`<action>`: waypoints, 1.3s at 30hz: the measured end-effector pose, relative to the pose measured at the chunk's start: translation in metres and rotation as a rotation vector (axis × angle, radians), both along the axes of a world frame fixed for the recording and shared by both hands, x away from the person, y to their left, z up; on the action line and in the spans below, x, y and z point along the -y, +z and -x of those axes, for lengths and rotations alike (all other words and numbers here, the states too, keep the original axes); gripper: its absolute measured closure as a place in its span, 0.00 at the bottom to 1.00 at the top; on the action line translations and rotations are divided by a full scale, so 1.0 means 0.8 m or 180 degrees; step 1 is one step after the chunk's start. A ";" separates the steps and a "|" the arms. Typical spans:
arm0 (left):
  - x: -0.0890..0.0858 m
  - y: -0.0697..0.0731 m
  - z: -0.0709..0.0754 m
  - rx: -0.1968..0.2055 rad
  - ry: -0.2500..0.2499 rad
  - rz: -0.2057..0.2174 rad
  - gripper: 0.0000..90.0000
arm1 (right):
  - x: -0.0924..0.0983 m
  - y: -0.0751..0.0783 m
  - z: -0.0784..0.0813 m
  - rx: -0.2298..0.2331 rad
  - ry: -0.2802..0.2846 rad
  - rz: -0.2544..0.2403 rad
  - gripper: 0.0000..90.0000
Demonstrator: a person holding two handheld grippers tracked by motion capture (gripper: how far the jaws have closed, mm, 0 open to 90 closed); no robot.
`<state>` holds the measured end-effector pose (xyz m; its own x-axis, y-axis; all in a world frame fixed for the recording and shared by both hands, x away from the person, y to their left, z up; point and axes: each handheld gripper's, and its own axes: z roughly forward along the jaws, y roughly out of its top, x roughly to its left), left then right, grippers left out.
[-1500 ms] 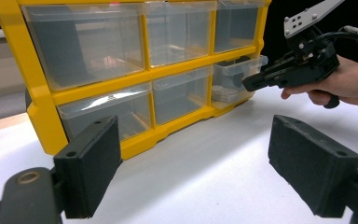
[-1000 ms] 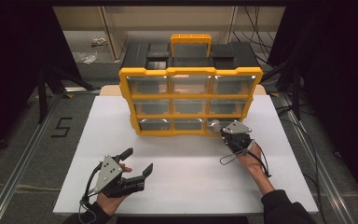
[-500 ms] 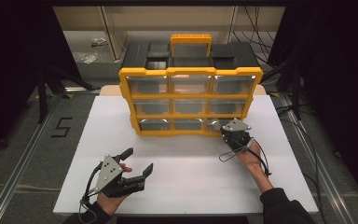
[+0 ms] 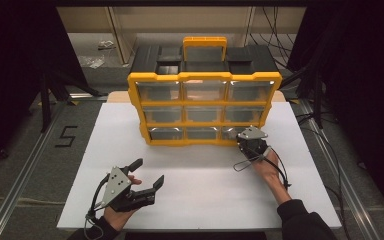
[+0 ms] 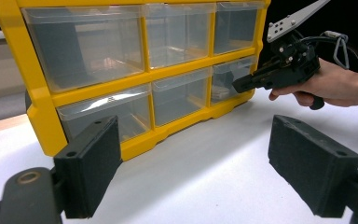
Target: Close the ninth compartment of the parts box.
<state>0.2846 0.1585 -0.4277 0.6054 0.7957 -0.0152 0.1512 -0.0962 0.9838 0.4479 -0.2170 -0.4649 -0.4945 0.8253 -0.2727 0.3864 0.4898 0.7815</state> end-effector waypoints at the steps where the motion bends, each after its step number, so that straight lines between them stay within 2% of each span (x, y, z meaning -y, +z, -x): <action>1: 0.000 0.000 0.000 -0.0001 0.0000 0.0004 0.18 | 0.000 0.000 0.000 0.0003 0.0005 -0.0003 1.00; 25: 0.000 0.000 0.000 -0.0002 -0.0010 0.0001 0.18 | 0.001 0.000 -0.006 0.0006 -0.0036 -0.0059 0.99; 35: -0.001 0.001 0.002 0.0000 -0.0016 0.0013 0.18 | 0.009 0.012 0.002 -0.0054 0.0024 -0.0250 0.97; 39: -0.002 0.001 0.002 0.0006 -0.0008 0.0015 0.18 | 0.010 0.016 0.008 -0.0071 0.0080 -0.0273 0.91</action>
